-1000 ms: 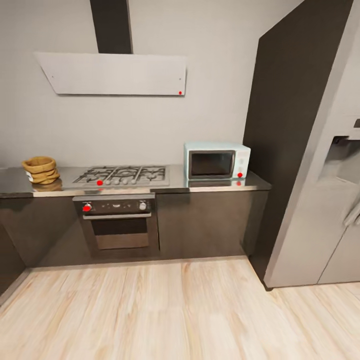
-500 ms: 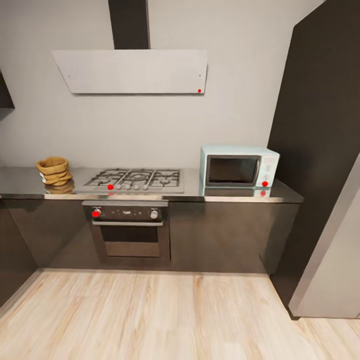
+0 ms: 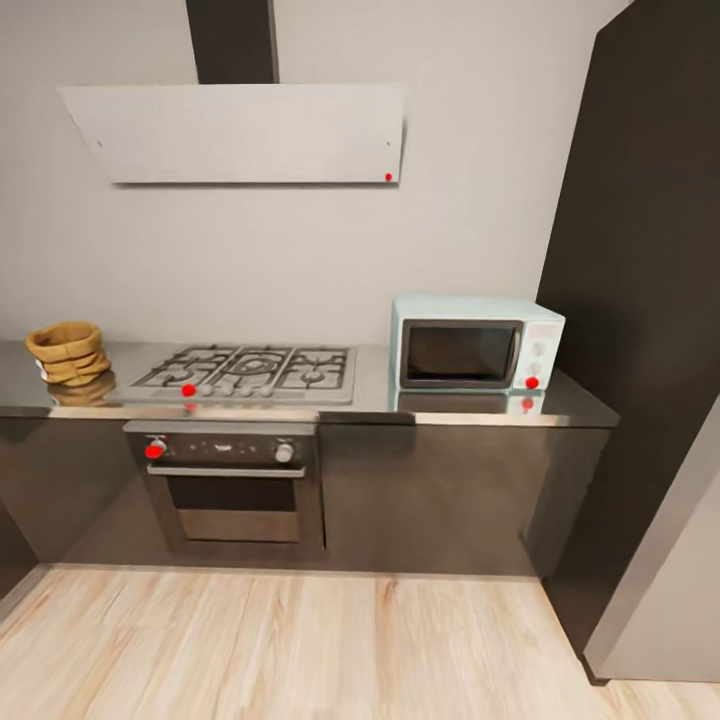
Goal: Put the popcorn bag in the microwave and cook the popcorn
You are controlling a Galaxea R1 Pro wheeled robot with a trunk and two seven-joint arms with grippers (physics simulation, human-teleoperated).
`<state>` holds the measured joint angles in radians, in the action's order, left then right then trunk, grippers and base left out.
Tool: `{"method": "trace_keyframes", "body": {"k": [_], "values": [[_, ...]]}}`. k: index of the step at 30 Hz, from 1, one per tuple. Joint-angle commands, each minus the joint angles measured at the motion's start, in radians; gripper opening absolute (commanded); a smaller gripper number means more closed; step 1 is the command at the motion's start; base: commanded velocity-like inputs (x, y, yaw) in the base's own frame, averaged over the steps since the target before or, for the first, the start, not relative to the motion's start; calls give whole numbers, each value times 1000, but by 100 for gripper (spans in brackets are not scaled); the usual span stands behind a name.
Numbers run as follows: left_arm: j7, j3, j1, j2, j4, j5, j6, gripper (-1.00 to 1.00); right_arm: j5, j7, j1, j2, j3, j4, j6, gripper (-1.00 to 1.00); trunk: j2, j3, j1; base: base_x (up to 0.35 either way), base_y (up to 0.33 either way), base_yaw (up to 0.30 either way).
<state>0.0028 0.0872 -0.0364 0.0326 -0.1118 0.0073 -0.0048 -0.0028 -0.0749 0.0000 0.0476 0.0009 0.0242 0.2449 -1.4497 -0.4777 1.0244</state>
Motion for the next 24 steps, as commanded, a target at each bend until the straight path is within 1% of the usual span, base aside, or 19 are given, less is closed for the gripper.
{"method": "trace_keyframes", "body": {"k": [1, 9, 24], "values": [[0, 7, -1, 0, -2, 1, -1, 100, 0, -2, 0, 0, 0, 0, 2, 100, 0, -1, 1, 320, -164, 0], [0, 7, 0, -2, -2, 1, -1, 100, 0, -2, 0, 0, 0, 0, 2, 100, 0, -1, 1, 308, -185, 0], [0, 6, 0, -1, -2, 1, 0, 100, 0, -2, 0, 0, 1, 0, 2, 100, 0, -1, 1, 260, -214, 0]]}}
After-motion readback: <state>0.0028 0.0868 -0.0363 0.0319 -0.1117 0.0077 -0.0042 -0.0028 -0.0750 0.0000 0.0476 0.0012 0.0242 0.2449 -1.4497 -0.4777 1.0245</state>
